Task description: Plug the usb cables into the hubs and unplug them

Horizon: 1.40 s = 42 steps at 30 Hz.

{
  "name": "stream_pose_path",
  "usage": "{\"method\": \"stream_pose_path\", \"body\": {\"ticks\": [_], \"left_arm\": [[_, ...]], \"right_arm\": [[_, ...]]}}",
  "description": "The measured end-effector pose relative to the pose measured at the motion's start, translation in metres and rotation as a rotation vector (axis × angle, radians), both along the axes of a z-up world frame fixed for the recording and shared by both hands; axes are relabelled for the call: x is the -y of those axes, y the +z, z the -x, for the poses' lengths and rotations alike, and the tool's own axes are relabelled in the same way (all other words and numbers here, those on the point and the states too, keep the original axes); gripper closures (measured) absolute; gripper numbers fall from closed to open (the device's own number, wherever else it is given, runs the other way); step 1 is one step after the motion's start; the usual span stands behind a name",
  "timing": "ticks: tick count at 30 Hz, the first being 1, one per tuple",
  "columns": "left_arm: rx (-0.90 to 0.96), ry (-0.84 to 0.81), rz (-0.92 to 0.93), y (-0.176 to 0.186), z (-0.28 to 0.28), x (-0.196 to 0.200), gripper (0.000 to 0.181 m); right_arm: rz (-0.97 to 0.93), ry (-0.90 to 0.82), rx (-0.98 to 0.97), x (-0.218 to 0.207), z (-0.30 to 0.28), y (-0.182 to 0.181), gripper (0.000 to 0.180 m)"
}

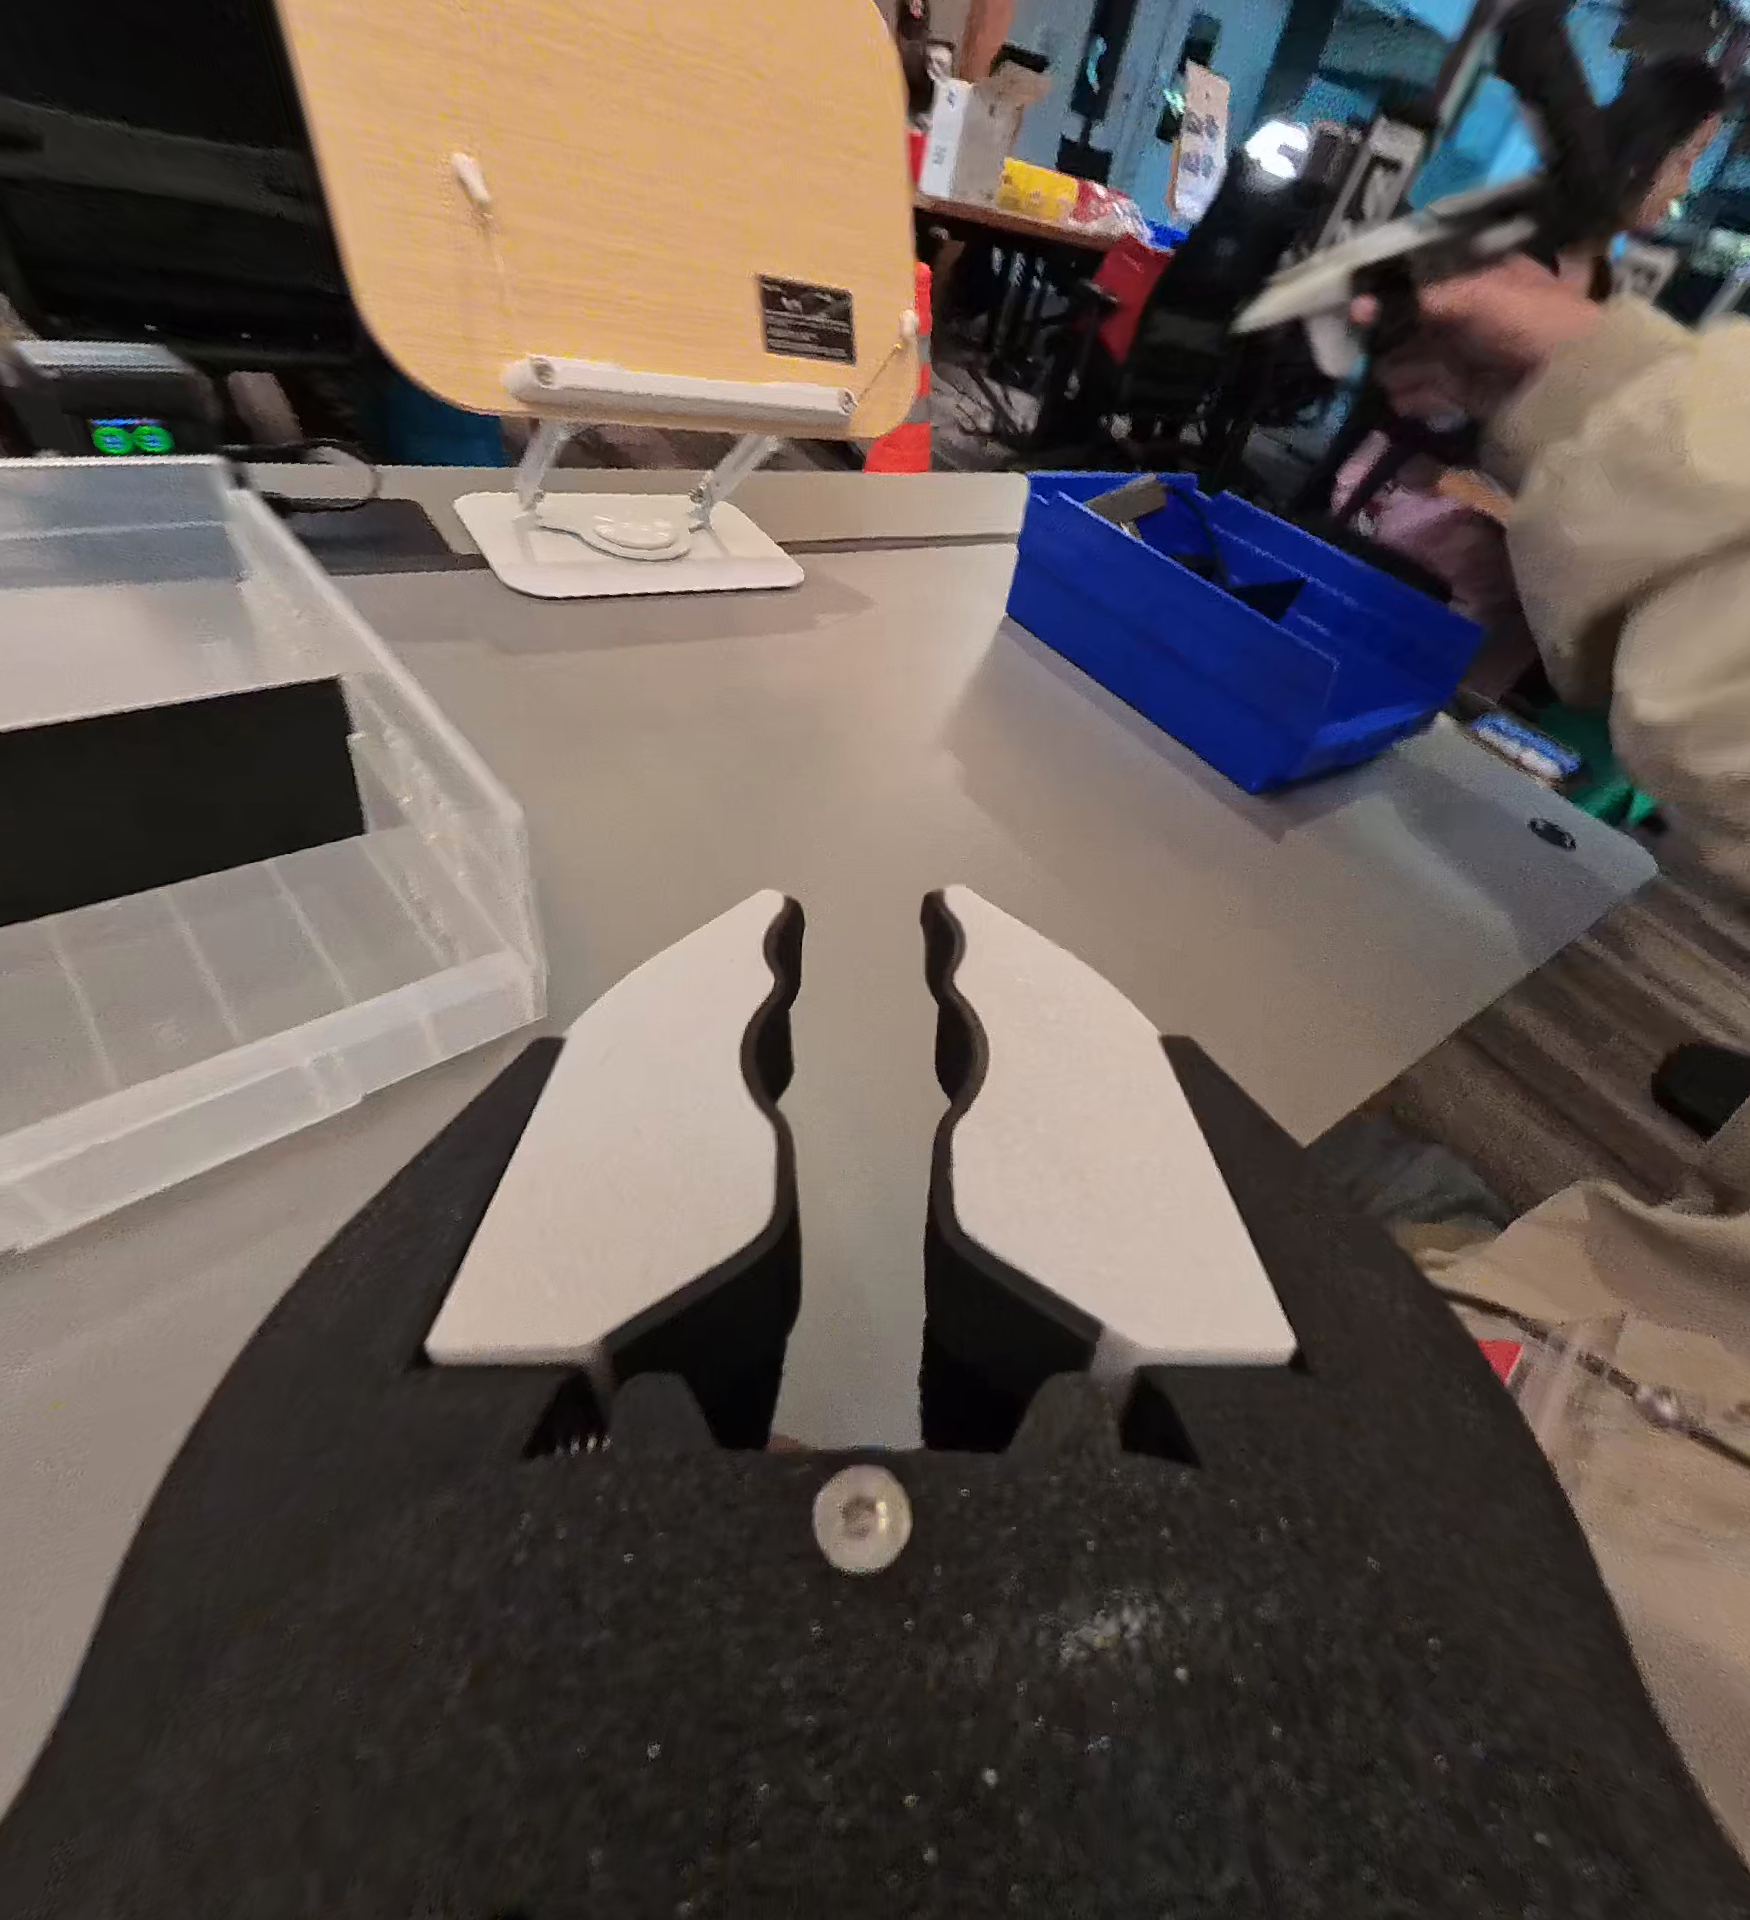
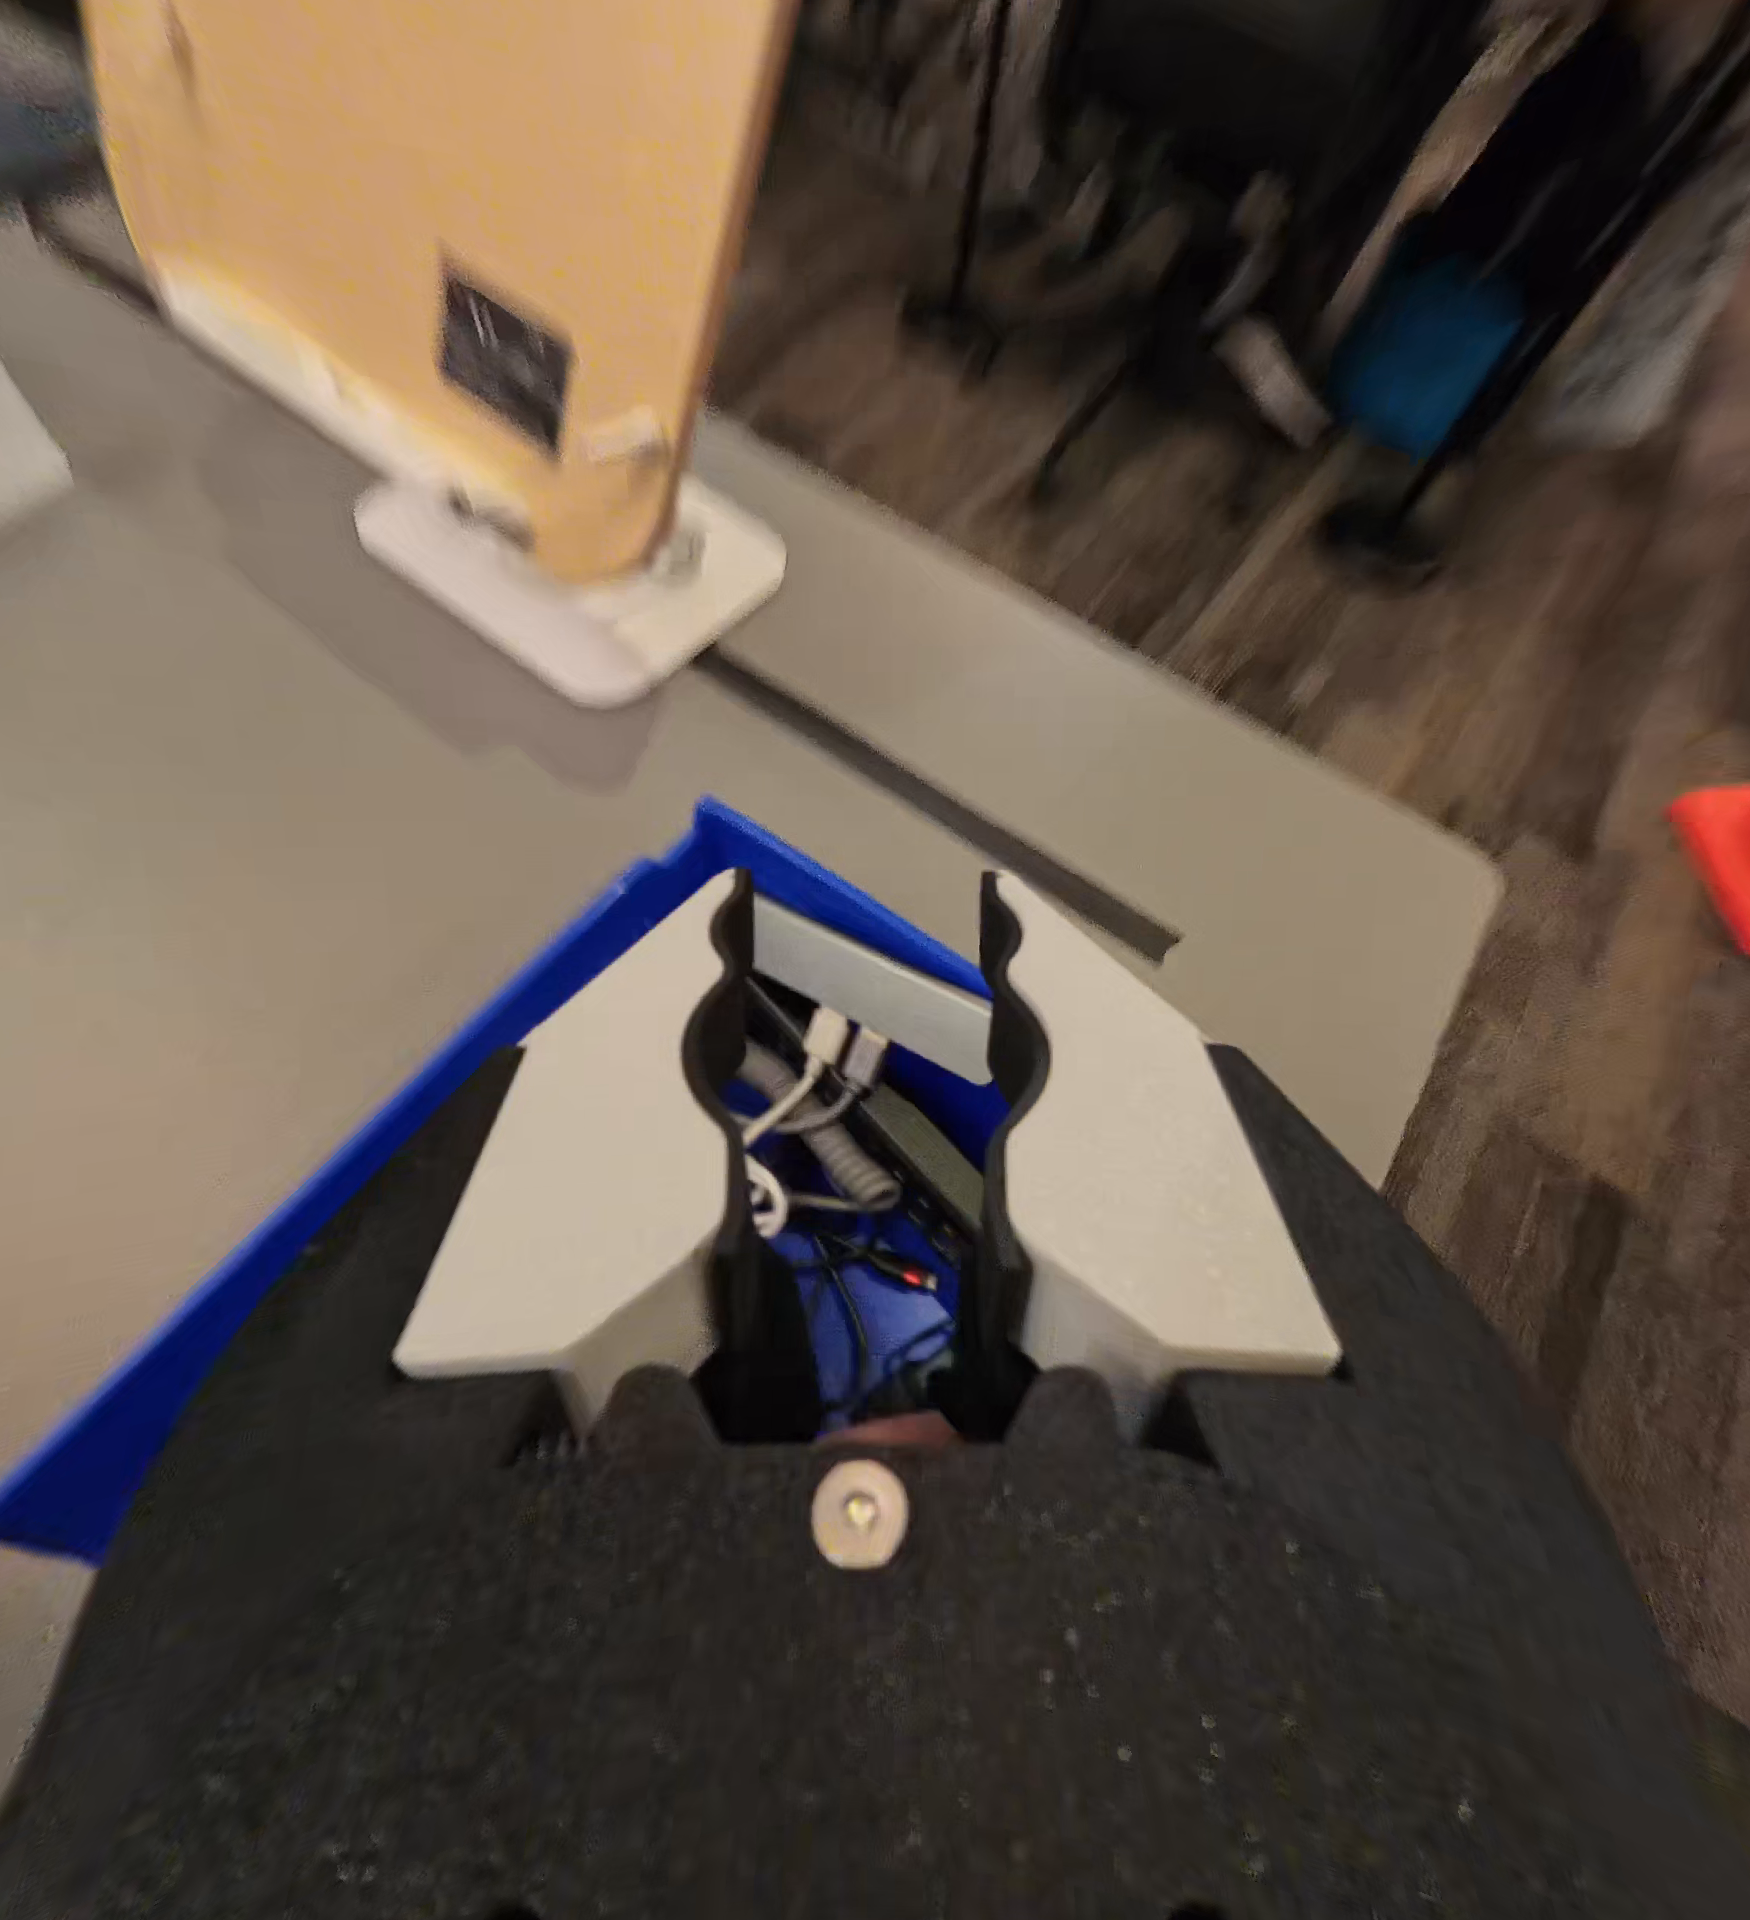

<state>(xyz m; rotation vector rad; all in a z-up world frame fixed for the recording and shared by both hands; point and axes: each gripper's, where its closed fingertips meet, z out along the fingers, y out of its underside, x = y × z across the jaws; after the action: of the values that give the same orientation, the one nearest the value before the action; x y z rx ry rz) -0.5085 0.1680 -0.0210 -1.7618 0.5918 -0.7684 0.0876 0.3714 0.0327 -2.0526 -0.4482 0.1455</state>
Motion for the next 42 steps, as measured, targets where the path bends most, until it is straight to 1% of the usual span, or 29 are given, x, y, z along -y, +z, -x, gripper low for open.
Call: {"method": "stream_pose_path", "body": {"ticks": [1,2,3,4,5,7,9,12,13,14,16,19,21,22,23,25,27,32,36,42], "left_arm": [[0.014,0.049,-0.002,0.0,0.01,-0.004,0.16],[0.007,0.118,-0.002,-0.002,0.023,-0.011,0.16],[-0.023,0.199,0.001,-0.009,0.037,-0.019,0.16],[-0.066,0.278,-0.004,-0.017,0.051,-0.027,0.158],[-0.108,0.353,-0.024,-0.026,0.066,-0.035,0.154],[-0.177,0.461,-0.038,-0.046,0.087,-0.048,0.146],[-0.221,0.511,-0.019,-0.066,0.098,-0.053,0.143],[-0.173,0.521,0.002,-0.076,0.098,-0.053,0.145],[-0.168,0.524,-0.007,-0.079,0.099,-0.053,0.146],[-0.171,0.524,-0.012,-0.082,0.099,-0.054,0.147],[-0.175,0.517,-0.003,-0.089,0.099,-0.056,0.147],[-0.115,0.527,0.001,-0.083,0.101,-0.058,0.147],[-0.097,0.536,-0.021,-0.077,0.103,-0.058,0.147],[-0.092,0.541,-0.028,-0.074,0.104,-0.057,0.15],[-0.079,0.545,-0.038,-0.07,0.104,-0.055,0.155],[-0.058,0.543,-0.062,-0.064,0.103,-0.054,0.155],[-0.069,0.542,-0.051,-0.067,0.102,-0.058,0.156],[-0.068,0.495,-0.042,-0.069,0.084,-0.068,0.158],[-0.12,0.458,-0.013,-0.08,0.071,-0.074,0.158],[-0.112,0.442,0.016,-0.084,0.067,-0.074,0.158]], "right_arm": [[-0.096,-0.063,-0.01,0.019,0.002,0.015,0.137],[-0.16,-0.126,-0.016,0.042,0.005,0.021,0.137],[-0.203,-0.178,-0.044,0.066,0.011,0.019,0.137],[-0.224,-0.232,-0.084,0.09,0.019,0.009,0.135],[-0.233,-0.282,-0.129,0.113,0.028,-0.009,0.128],[-0.252,-0.344,-0.218,0.155,0.052,-0.051,0.127],[-0.273,-0.465,-0.226,0.19,0.063,-0.092,0.127],[-0.322,-0.526,-0.163,0.224,0.084,-0.126,0.135],[-0.322,-0.512,-0.144,0.227,0.09,-0.127,0.135],[-0.32,-0.46,-0.134,0.227,0.098,-0.122,0.136],[-0.333,-0.445,-0.137,0.225,0.098,-0.12,0.135],[-0.233,-0.479,-0.101,0.225,0.085,-0.144,0.133],[-0.224,-0.523,-0.079,0.228,0.074,-0.144,0.133],[-0.24,-0.537,-0.085,0.229,0.071,-0.142,0.133],[-0.241,-0.539,-0.101,0.229,0.069,-0.142,0.132],[-0.209,-0.546,-0.14,0.231,0.067,-0.148,0.131],[-0.199,-0.55,-0.158,0.231,0.064,-0.15,0.13],[-0.201,-0.585,-0.058,0.227,0.047,-0.152,0.13],[-0.185,-0.594,-0.058,0.219,0.043,-0.156,0.13],[-0.195,-0.606,-0.044,0.231,0.039,-0.154,0.13]]}}
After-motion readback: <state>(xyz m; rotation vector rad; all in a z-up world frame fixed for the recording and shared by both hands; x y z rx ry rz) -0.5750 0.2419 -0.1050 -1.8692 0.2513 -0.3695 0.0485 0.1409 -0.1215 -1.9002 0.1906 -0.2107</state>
